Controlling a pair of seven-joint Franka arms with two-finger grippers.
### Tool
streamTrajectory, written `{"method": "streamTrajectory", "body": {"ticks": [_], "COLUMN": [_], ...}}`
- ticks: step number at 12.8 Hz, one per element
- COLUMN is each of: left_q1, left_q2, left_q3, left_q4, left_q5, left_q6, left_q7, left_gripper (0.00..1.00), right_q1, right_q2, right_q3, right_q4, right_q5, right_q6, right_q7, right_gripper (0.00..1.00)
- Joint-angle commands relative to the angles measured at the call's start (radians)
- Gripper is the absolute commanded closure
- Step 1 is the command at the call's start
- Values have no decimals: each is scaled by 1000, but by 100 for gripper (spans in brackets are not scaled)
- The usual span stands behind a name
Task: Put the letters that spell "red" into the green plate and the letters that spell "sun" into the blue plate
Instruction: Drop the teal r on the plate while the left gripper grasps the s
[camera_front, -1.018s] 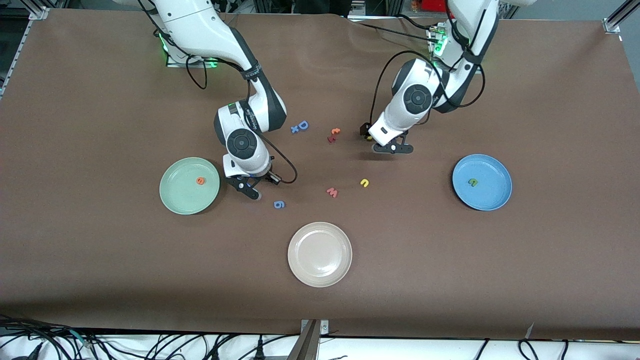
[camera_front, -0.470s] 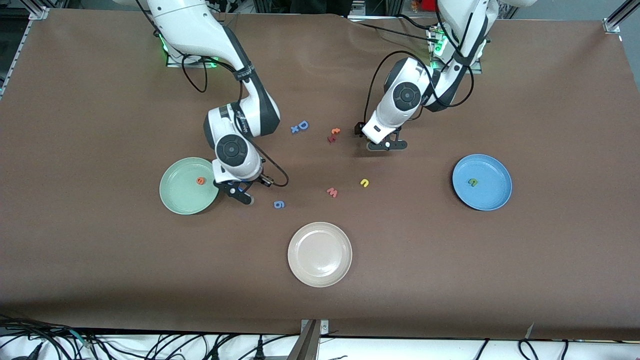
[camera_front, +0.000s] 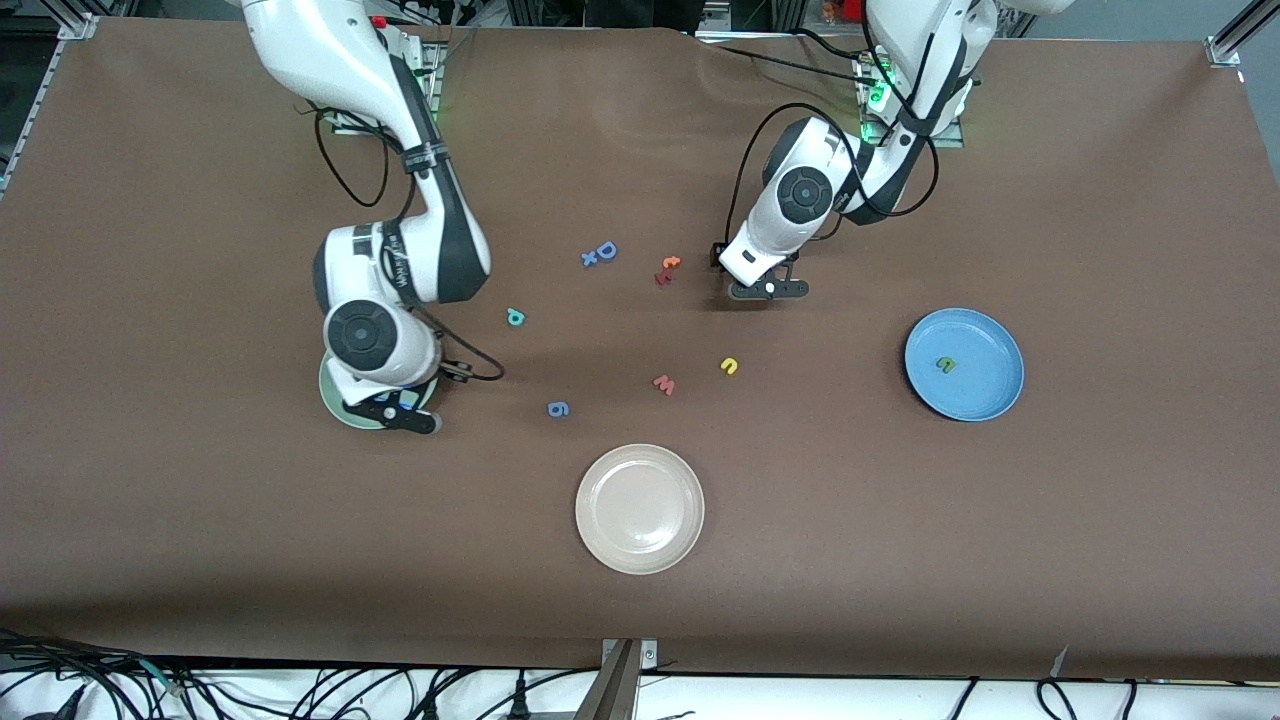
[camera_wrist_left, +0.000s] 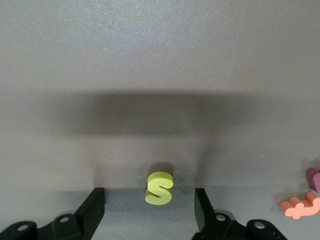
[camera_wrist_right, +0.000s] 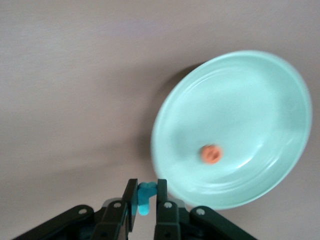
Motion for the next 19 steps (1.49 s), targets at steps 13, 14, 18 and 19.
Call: {"method": "streamTrajectory", "body": {"ticks": [13,14,18,19], "left_q1": [3,19,94,128], "left_q2": [-46,-68,-135,-137], "left_q3": [86,120,270,298], "left_q4": [30,42,91,91], "left_q5": [51,51,155,207], "left_q6": [-62,-114,-251,-251], "left_q7": [163,231,511,599], "left_gripper": [100,100,100,100], "right_q1": [-129,-125,-54,-19], "right_q2": [8,3,-6,-6], "right_q3": [1,1,4,4], "right_q4": [-182,-170,-82,-82], "right_q5": [21,21,85,122], "right_q6": [175,158,2,0], "right_q7": [-323,-317,-173,-114], "right_gripper": [0,0,0,0]}}
